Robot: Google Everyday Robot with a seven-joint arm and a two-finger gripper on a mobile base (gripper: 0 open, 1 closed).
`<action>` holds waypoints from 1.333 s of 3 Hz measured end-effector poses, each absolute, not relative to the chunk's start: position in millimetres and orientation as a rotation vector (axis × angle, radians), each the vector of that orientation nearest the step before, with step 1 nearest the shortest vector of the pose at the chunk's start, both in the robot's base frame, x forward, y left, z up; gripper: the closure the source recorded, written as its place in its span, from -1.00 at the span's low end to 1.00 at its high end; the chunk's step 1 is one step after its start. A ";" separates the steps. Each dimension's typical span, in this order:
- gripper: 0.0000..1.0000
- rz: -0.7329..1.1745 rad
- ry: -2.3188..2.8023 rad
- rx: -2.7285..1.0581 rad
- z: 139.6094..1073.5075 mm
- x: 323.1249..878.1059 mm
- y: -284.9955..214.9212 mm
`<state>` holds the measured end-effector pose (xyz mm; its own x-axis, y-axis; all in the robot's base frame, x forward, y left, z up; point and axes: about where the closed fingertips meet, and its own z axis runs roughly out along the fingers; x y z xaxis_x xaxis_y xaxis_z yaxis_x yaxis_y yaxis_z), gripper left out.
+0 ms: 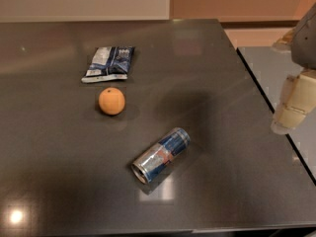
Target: Place redbull can upright
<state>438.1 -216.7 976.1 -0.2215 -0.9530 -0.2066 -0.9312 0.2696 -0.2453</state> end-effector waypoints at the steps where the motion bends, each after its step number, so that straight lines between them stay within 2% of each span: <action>1: -1.00 -0.098 2.232 -1.725 976.2 438.1 -216.7; 2: -1.00 -0.092 2.131 -1.830 979.8 441.3 -194.6; 4: -1.00 -0.036 1.839 -2.139 971.3 450.6 -113.1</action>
Offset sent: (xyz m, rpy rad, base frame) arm 0.0080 0.0639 0.0049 -0.0139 -0.0169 0.3064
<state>450.6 -113.1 971.3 0.1718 -0.9673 -0.1867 -0.9593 -0.1212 -0.2551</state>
